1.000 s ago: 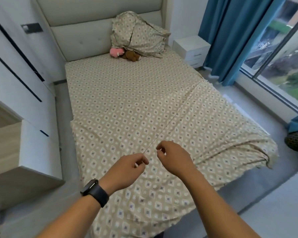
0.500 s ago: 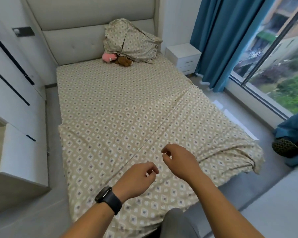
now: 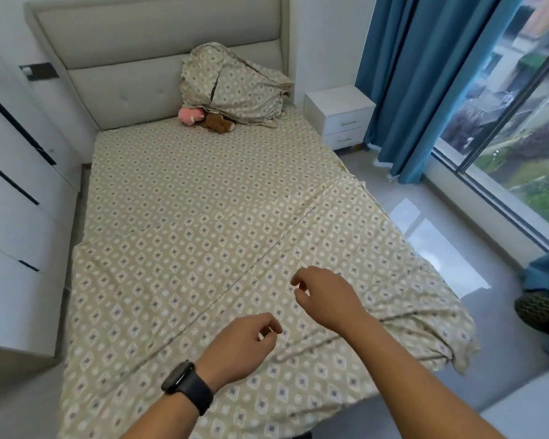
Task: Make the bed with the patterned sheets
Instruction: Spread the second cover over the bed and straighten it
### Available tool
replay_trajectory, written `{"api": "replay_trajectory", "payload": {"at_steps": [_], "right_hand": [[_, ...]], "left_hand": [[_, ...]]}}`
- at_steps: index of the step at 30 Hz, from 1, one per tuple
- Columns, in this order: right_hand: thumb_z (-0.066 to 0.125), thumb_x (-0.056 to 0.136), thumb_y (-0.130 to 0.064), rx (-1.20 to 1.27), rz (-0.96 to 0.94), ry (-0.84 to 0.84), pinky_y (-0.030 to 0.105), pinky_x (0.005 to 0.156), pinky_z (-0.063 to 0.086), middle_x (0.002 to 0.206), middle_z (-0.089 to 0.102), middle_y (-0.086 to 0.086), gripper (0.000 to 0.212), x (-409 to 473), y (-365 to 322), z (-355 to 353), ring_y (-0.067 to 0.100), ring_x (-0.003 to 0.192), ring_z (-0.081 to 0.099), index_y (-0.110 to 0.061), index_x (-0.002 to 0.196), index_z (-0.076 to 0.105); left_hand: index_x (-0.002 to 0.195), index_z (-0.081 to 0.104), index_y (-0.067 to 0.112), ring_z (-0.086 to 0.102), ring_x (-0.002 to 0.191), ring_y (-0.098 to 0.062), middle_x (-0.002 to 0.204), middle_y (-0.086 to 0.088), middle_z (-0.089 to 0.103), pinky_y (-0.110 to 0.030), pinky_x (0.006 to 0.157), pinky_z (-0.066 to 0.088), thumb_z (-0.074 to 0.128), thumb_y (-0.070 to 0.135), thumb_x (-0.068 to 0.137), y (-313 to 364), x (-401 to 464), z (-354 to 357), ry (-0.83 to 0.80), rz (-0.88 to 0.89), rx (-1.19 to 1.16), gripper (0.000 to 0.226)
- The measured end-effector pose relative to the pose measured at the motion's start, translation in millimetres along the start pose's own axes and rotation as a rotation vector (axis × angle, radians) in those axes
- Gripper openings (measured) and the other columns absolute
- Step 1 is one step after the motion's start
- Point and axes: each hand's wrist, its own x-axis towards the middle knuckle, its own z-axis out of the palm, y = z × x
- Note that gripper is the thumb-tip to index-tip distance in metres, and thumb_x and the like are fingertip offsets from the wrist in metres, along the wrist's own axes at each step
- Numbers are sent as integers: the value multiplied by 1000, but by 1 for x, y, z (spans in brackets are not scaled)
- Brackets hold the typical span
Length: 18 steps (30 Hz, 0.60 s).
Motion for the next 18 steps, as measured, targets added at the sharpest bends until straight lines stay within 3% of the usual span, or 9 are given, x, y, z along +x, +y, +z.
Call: {"api": "replay_trajectory", "payload": {"at_steps": [4,7,11,15,18], "right_hand": [[50,100,-32,-16,32,-15,33,84,51,114,66,-11,26,-1,49,-22,13,100,62,-30,122,64],[50,101,-34,-30,54,-13,35,87,50,114,65,-10,26,-12,71,-37,14,102,61,-30,123,63],[53,100,-35,-27,99,41,33,85,50,110,64,-14,23,-38,117,-74,11,100,59,-33,121,63],[55,99,-35,16,137,116,32,86,51,110,64,-17,22,-50,186,-103,7,97,58,-34,119,64],[56,98,-36,38,74,110,32,87,52,109,65,-16,22,-31,236,-110,6,97,59,-34,119,64]], "left_hand": [[107,65,39,66,77,-11,99,19,66,-38,79,57,50,36,100,39,34,22,-61,10,18,16],[109,66,35,62,79,-6,102,17,65,-33,81,55,51,33,100,60,59,26,-94,66,34,17],[110,68,30,64,83,-15,102,15,64,-33,78,54,52,30,101,116,103,44,-113,141,-6,18],[110,68,32,58,73,3,103,16,66,-23,67,45,52,32,100,183,136,80,-86,220,-37,19],[112,67,33,55,65,8,103,16,65,-18,63,41,52,34,101,206,168,107,-86,181,-11,19]]}}
